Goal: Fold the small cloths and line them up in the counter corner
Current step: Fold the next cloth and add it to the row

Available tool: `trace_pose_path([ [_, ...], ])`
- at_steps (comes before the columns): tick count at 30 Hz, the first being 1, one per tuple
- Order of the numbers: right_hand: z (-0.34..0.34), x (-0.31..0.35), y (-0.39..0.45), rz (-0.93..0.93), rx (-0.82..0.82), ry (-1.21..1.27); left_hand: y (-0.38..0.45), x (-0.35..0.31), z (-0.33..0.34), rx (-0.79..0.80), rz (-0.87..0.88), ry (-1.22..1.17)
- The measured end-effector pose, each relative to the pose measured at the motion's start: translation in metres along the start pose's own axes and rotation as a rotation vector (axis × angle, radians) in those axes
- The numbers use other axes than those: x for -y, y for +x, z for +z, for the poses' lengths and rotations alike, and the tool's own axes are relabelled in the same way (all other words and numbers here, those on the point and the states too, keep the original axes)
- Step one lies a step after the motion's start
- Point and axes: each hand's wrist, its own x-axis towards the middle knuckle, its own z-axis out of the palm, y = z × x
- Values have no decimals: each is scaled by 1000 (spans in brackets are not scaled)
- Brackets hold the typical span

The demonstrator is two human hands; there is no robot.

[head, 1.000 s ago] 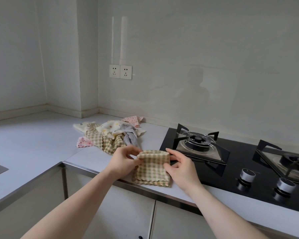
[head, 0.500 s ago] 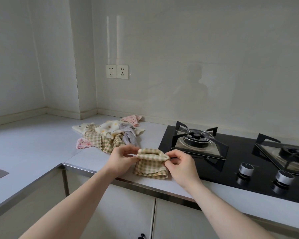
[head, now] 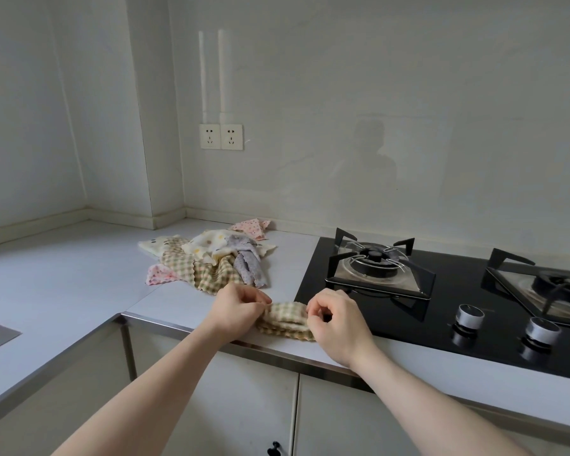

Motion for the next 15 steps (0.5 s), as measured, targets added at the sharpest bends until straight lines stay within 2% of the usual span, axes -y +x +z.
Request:
trace_pose_path([
  [11, 3, -1, 2, 23, 21, -125, -7, -5, 3, 4, 22, 107],
  [15, 4, 1, 3, 27, 17, -146, -6, -11, 4, 77, 64, 302],
])
